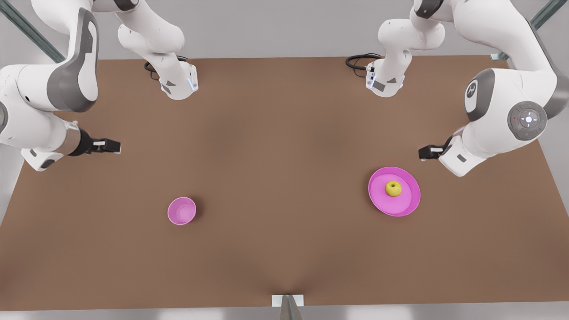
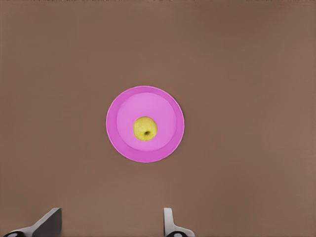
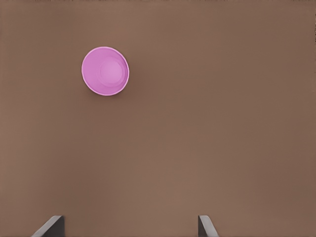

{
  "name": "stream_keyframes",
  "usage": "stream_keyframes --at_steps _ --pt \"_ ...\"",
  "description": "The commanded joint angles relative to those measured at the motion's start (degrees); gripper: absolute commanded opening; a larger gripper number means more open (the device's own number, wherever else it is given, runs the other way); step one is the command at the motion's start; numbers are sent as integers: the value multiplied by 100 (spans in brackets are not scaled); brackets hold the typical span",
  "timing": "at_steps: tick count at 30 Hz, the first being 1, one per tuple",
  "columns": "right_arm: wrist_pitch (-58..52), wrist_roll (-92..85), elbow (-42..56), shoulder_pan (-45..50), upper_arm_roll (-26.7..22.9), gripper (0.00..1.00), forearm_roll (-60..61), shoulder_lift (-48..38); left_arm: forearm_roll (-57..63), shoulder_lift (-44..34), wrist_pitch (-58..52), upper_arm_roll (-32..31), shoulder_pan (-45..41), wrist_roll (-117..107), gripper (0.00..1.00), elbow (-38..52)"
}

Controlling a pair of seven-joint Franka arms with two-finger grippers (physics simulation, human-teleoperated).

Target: Use the left arm to pick up the apple from the plate, transfer it to the gripper of the right arm, and then use the right arm to place it into the bowl

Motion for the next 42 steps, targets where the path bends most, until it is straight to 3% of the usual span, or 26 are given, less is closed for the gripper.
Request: stream_keyframes --at_steps 1,5,8,13,23,27,42 --pt "258 -64 3 4 4 100 9 1 -7 -5 175 0 0 -164 100 -7" --pt "240 -64 -6 4 -5 100 -8 1 1 3 701 26 96 -164 100 -410" --pt "240 -64 -50 4 -5 100 0 -7 1 126 2889 132 79 -164 100 -1843" --pt "249 -64 -94 4 -5 100 -8 1 -16 179 4384 149 88 20 100 -3021" --pt "249 -99 -138 4 -5 100 -8 1 -16 329 5219 149 61 117 100 -3848" --pt "249 -99 -173 13 -5 100 -8 1 -16 399 6090 141 -35 91 100 -4375" --pt "258 -99 -182 13 -5 100 -26 10 -16 724 6547 141 -9 99 100 -4718"
